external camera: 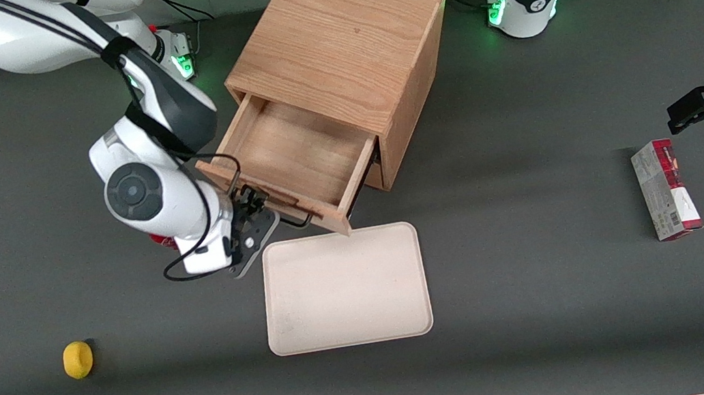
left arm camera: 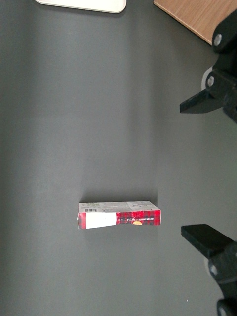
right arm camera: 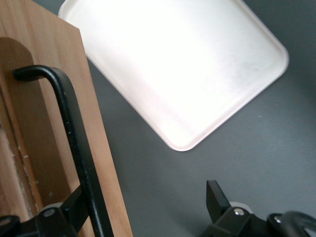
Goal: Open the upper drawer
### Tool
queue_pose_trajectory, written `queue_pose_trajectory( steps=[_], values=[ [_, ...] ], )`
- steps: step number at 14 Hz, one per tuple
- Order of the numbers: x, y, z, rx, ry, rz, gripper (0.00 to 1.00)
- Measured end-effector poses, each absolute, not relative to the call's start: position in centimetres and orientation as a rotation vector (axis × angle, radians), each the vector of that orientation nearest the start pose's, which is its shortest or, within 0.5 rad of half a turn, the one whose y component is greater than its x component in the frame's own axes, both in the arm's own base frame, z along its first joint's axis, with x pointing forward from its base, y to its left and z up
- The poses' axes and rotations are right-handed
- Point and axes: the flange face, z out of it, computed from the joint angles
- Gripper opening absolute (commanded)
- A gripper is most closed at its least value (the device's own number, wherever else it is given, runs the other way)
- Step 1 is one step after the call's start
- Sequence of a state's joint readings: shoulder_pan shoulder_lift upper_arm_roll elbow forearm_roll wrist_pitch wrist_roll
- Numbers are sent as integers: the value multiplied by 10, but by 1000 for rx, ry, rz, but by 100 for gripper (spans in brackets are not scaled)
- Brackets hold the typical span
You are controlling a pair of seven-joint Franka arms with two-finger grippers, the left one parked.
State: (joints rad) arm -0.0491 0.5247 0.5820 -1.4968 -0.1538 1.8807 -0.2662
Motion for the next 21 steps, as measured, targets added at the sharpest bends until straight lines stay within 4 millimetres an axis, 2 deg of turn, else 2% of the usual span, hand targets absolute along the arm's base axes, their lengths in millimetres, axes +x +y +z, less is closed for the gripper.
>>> queue_pose_trajectory(
  steps=[3,7,9,11,13,15,16,18,19,21],
  values=[
    [643,257,397,-2800,-1115,84,100],
    [658,237,404,-2831,-1067,50,100],
    [661,231,419,-2842,-1056,46,100],
    [657,210,451,-2877,-1009,99,100],
    [649,171,504,-2964,-767,90,100],
    [632,118,554,-3002,-441,100,100],
    [624,88,569,-3025,-296,124,100],
    [616,41,581,-3077,-13,159,100],
    [616,25,581,-3114,91,159,100],
    [620,16,577,-3201,183,138,100]
  ],
)
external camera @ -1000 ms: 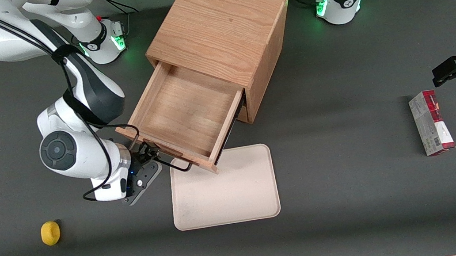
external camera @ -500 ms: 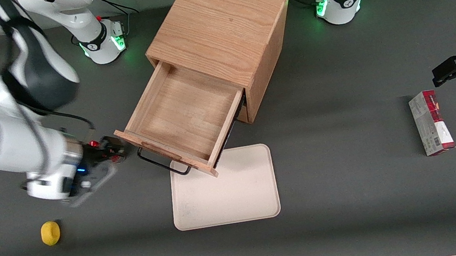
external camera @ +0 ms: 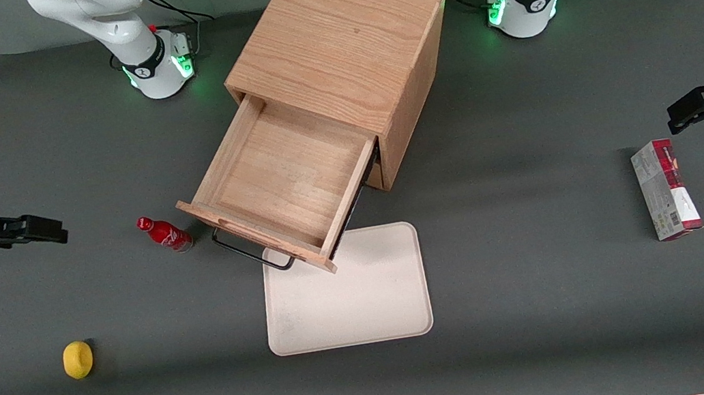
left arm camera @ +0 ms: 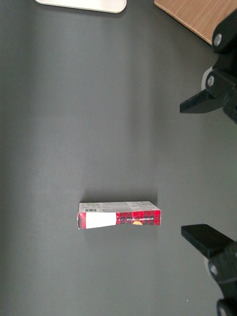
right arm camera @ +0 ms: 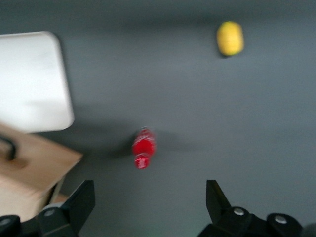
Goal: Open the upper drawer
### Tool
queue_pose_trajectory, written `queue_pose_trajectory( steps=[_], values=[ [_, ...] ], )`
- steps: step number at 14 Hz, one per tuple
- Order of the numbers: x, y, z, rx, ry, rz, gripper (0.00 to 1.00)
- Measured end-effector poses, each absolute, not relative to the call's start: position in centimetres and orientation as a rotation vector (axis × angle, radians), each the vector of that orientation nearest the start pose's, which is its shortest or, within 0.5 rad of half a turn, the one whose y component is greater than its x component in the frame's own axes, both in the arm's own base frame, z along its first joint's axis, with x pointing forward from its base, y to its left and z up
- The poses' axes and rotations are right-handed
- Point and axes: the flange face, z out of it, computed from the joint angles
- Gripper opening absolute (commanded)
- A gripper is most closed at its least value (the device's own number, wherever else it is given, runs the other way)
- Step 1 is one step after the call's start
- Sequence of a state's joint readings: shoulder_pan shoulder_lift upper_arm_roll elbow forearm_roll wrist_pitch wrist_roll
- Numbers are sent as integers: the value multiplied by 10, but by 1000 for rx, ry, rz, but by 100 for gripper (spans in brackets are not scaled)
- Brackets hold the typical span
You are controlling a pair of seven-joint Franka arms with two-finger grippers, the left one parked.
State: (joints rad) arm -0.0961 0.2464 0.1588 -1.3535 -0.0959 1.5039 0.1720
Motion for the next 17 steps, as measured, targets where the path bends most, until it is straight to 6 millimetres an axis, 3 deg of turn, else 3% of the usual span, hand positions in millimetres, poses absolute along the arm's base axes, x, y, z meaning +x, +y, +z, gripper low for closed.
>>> queue_pose_trajectory(
  steps=[3,5,7,9,12,14,17],
  values=[
    [621,33,577,-3189,330,104,100],
    [607,42,581,-3151,354,106,100],
    [576,48,588,-3132,356,58,100],
    [533,52,596,-3138,361,0,100],
    [481,49,608,-3159,348,-45,100],
    [472,38,608,-3161,325,-45,100],
    [475,22,602,-3152,346,-21,100]
  ],
)
